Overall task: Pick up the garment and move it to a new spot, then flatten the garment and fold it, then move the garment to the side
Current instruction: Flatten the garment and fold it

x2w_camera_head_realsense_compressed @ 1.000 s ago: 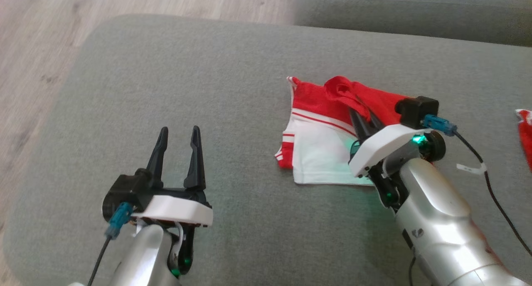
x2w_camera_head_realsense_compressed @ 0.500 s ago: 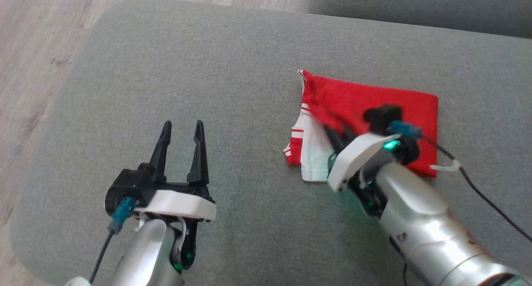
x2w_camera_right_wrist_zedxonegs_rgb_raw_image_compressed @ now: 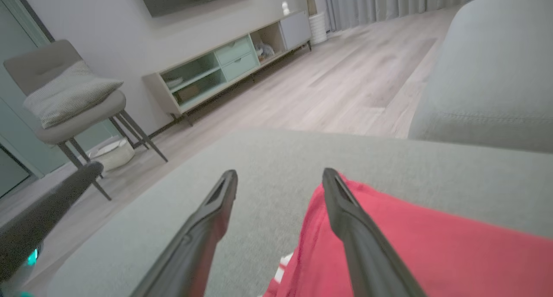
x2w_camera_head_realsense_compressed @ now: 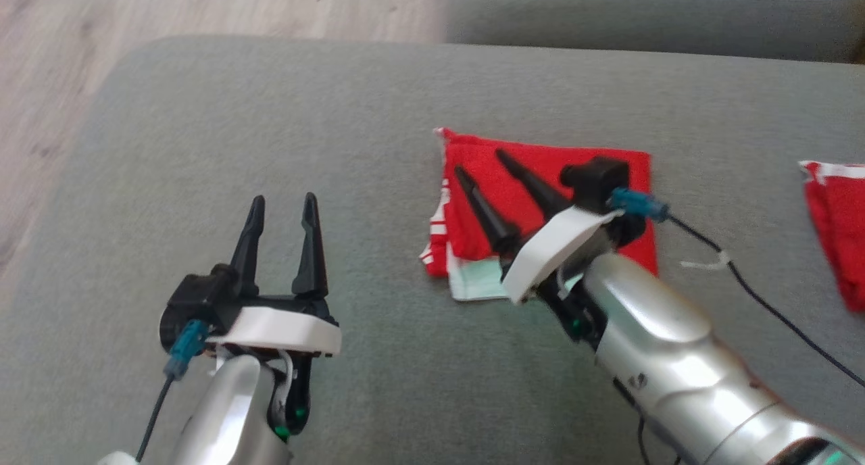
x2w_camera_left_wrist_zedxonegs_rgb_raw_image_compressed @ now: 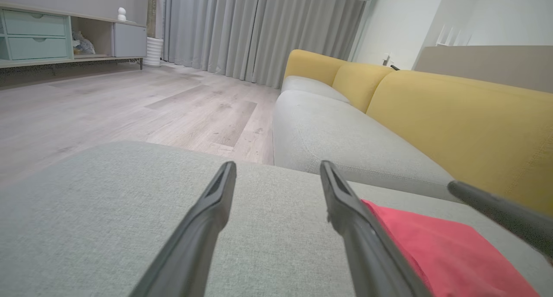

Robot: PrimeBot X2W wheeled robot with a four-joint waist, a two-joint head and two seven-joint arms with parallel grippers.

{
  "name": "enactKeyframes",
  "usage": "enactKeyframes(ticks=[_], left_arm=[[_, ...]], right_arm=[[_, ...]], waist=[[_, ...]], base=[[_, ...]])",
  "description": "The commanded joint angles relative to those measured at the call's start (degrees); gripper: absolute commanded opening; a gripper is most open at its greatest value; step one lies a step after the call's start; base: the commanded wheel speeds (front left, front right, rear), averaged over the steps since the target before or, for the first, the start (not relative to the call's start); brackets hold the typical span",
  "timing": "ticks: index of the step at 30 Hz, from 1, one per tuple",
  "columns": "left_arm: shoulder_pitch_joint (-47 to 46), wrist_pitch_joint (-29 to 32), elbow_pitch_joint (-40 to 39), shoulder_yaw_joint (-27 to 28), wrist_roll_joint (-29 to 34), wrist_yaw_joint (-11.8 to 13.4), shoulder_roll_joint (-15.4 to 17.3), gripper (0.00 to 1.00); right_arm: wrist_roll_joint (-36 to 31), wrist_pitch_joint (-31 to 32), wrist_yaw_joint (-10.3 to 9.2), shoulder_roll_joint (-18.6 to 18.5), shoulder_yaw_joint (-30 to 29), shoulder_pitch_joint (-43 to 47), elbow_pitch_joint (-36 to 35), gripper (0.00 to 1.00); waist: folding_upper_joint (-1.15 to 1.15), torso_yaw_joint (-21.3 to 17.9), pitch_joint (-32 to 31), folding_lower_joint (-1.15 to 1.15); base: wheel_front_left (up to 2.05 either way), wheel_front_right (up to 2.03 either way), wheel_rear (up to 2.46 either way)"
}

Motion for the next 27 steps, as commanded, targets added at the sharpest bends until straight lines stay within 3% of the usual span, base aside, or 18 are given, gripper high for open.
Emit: enactKeyframes(ticks=[1,9,16,22,27], left_arm=[[-1.26,-0.53,-2.06,2.47,0.38,0.23,0.39,1.0],[0.28,-0.53,-3.16,3.87,0.92,0.11,0.39,1.0],[1.7,-0.54,-3.69,4.78,1.65,0.09,0.42,1.0],[3.55,-0.54,-4.86,6.8,4.9,1.37,0.87,1.0],[4.56,-0.54,-4.72,7.46,5.62,0.65,0.68,1.0]], right_arm=[[-0.84,-1.08,-0.04,0.92,-1.07,-2.38,-1.61,1.0],[-16.04,-3.28,-0.04,0.3,-18.97,-1.24,2.28,1.0],[-32.48,-3.37,-0.04,0.07,-38.11,12.35,-10.43,1.0],[-38.06,-3.38,-0.04,0.83,-43.12,21.08,-19.09,1.0],[-36.1,-3.35,-0.04,0.89,-42.35,24.45,-22.27,1.0]], waist=[[0.0,-1.85,-1.31,0.0],[0.0,-6.25,-3.1,0.0],[0.0,-8.66,-3.2,0.0],[0.0,-10.57,-2.61,0.0],[0.0,-10.94,-2.12,0.0]], base=[[0.0,0.0,0.0],[0.0,0.0,0.0],[0.0,0.0,0.0],[0.0,0.0,0.0],[0.0,0.0,0.0]])
